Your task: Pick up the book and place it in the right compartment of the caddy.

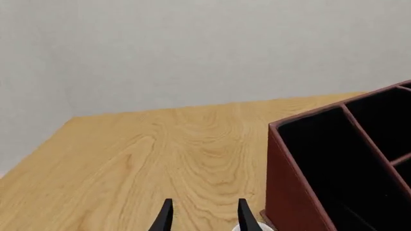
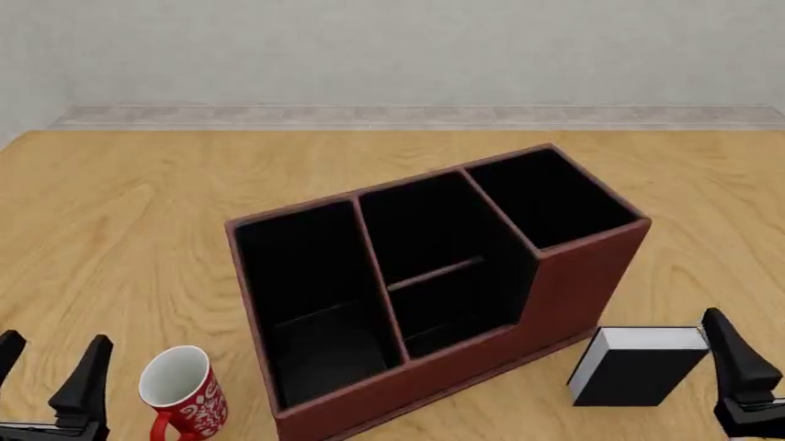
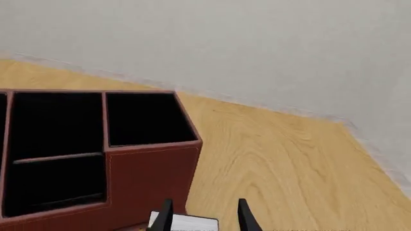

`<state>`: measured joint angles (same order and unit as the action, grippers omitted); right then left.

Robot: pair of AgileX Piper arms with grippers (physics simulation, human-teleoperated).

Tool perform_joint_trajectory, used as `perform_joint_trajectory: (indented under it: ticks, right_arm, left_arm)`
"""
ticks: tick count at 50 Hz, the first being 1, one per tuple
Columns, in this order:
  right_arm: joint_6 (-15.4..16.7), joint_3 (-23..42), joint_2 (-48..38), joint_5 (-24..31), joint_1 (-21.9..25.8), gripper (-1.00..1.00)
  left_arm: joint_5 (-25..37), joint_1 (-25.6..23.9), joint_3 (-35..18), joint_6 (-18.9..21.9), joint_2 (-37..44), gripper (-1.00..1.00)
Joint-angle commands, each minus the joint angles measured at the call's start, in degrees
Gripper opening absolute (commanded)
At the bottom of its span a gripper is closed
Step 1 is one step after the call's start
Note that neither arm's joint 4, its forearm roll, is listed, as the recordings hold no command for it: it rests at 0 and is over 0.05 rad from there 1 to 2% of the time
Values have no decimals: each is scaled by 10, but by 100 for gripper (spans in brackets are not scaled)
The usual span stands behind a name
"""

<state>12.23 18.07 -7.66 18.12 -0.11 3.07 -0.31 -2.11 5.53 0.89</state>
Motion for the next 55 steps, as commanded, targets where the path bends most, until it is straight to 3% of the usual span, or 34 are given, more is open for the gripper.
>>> perform_joint_trajectory:
  ticks: [1, 13, 24, 38, 44, 45, 47, 49, 51, 52, 55]
  right_arm:
    - [68, 82, -58, 79, -8, 100]
    - [146, 182, -122, 162, -21, 100]
    - [182, 252, -184, 240, -16, 100]
    - [192, 344, -275, 342, 20, 100]
    - [240, 388, -316, 378, 2, 100]
    - [231, 405, -326, 386, 7, 100]
    - [246, 405, -335, 394, -3, 100]
    - [276, 405, -347, 413, -12, 100]
    - [265, 440, -364, 428, -13, 100]
    - [277, 436, -368, 441, -14, 100]
    - [274, 441, -381, 464, -13, 100]
  left_arm:
    - [4, 0, -7, 8, 3, 100]
    - [28, -4, -18, 14, -7, 100]
    - [37, -6, -31, 24, -7, 100]
    - [39, -10, -33, 31, -6, 100]
    - [43, -8, -33, 33, -7, 100]
    - [43, -9, -33, 33, -8, 100]
    - [44, -8, -33, 34, -8, 100]
    - [44, -8, -33, 35, -8, 100]
    - [46, -8, -34, 35, -8, 100]
    - [47, -8, -35, 36, -8, 100]
    - [46, -6, -36, 36, -6, 100]
